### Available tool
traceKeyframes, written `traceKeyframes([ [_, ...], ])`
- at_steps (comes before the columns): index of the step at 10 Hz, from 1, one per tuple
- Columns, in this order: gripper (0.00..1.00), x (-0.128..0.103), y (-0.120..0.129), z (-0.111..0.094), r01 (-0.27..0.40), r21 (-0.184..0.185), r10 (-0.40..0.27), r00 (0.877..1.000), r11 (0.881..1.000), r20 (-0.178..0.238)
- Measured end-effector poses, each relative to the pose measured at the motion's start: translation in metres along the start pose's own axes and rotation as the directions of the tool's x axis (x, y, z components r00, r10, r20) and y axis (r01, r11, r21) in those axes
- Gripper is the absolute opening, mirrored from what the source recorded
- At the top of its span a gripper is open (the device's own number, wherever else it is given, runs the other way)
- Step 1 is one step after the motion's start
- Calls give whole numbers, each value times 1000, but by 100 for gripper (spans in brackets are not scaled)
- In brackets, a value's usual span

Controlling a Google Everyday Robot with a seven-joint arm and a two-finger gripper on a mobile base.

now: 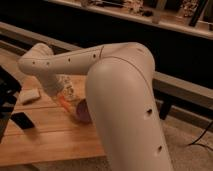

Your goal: Place the pepper in the ceramic bowl

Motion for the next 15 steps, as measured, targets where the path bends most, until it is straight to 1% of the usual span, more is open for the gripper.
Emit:
traceKeyframes([
  [2, 0, 9, -8, 0, 2, 2, -2, 1000, 1000, -2],
  [4, 0, 19, -25, 6, -45, 8, 45, 999, 999, -9],
  [6, 0, 26, -36, 11, -83, 9, 83, 997, 997, -8],
  [8, 0, 30, -40, 14, -107, 15, 107, 994, 994, -3],
  [12, 0, 50, -54, 27, -172, 17, 172, 985, 985, -9],
  [15, 0, 70, -67, 34, -216, 17, 217, 976, 976, -20],
])
